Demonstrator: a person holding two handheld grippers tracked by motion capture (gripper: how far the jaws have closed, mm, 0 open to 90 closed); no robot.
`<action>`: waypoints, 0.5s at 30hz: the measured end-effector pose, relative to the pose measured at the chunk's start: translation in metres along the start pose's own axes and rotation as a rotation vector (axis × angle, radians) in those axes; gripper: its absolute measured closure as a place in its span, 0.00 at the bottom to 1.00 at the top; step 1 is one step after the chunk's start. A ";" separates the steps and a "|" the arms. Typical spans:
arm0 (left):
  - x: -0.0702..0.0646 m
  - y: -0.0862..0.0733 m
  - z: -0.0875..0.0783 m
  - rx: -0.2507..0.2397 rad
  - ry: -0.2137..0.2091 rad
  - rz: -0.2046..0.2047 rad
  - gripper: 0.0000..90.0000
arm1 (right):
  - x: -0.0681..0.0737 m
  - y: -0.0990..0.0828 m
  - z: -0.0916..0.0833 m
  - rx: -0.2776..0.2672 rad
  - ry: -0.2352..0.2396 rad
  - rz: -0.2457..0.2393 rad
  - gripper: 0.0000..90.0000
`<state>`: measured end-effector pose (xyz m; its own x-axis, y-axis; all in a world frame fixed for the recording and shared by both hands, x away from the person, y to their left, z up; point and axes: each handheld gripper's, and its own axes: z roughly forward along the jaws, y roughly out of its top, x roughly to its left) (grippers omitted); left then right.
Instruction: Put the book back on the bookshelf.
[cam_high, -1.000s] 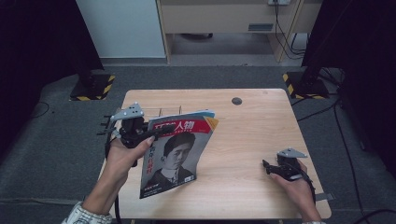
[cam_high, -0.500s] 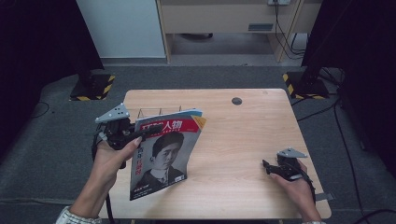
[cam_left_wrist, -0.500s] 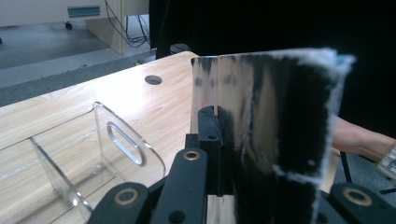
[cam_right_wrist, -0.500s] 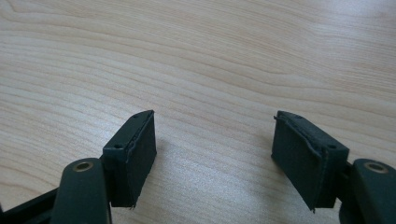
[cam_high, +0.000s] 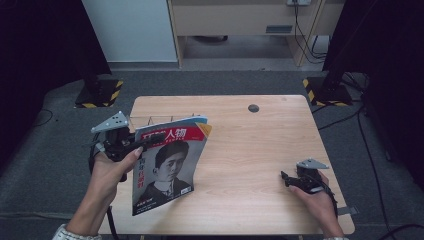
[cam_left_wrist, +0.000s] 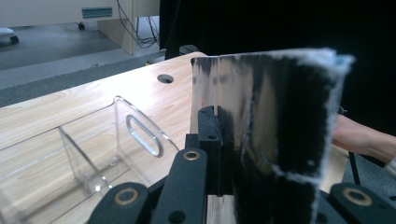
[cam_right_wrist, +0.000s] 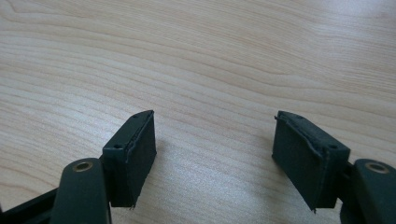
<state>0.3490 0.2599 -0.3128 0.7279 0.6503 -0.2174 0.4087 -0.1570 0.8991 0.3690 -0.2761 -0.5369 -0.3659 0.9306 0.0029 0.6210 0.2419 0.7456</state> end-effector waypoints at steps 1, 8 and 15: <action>0.001 0.000 -0.002 -0.001 0.003 -0.001 0.96 | 0.000 0.000 0.000 -0.001 -0.001 -0.001 0.34; 0.008 -0.003 -0.015 -0.013 0.023 -0.014 0.96 | 0.000 0.000 0.000 -0.002 -0.001 0.003 0.34; 0.014 -0.004 -0.026 -0.022 0.047 -0.020 0.96 | 0.000 0.000 0.000 -0.002 -0.002 0.002 0.34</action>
<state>0.3431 0.2890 -0.3093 0.6926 0.6877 -0.2177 0.4102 -0.1274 0.9031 0.3692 -0.2757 -0.5371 -0.3632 0.9317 0.0035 0.6207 0.2391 0.7467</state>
